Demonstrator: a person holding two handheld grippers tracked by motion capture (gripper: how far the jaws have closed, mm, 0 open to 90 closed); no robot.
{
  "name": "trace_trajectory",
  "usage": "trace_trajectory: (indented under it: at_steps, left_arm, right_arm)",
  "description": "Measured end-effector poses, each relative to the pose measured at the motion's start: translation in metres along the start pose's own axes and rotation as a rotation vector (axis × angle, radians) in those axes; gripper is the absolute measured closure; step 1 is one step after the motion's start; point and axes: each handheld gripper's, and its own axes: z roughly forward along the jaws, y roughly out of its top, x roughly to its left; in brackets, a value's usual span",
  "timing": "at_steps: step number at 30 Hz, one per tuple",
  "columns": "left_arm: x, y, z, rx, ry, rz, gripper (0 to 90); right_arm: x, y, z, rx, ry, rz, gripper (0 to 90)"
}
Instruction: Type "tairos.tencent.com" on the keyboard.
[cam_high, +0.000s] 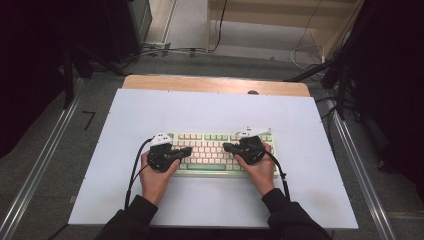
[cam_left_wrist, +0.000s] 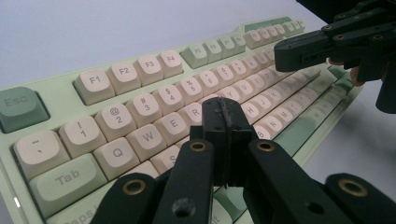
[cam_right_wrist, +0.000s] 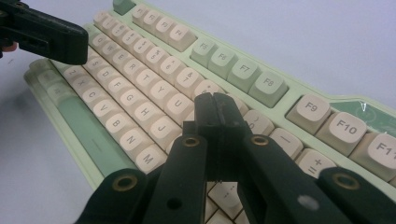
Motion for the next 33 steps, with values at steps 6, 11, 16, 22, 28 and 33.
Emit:
trace_trajectory:
  at_steps: [6,11,16,22,28,33]
  left_arm:
    - [0.0,0.0,0.0,-0.001,0.001,-0.002,90.0]
    - [0.001,0.0,0.0,0.0,0.004,-0.001,90.0]
    - [0.001,0.0,0.0,0.001,0.004,-0.002,90.0]
    - [0.002,0.0,-0.001,0.001,0.007,0.001,90.0]
    - [0.003,0.0,-0.001,-0.003,0.01,-0.005,90.0]
    - [0.004,0.0,-0.002,-0.004,0.014,-0.007,90.0]
  right_arm:
    - [-0.003,-0.001,0.004,0.01,-0.012,0.004,87.7]
    - [-0.004,-0.001,0.006,0.02,-0.019,0.002,87.7]
    - [-0.003,-0.002,0.01,0.033,-0.029,-0.008,87.7]
    - [0.0,-0.001,0.009,0.035,-0.026,-0.011,87.7]
    - [0.008,0.001,0.0,0.008,0.026,-0.025,87.7]
    - [0.016,-0.001,0.001,0.02,0.063,-0.039,87.7]
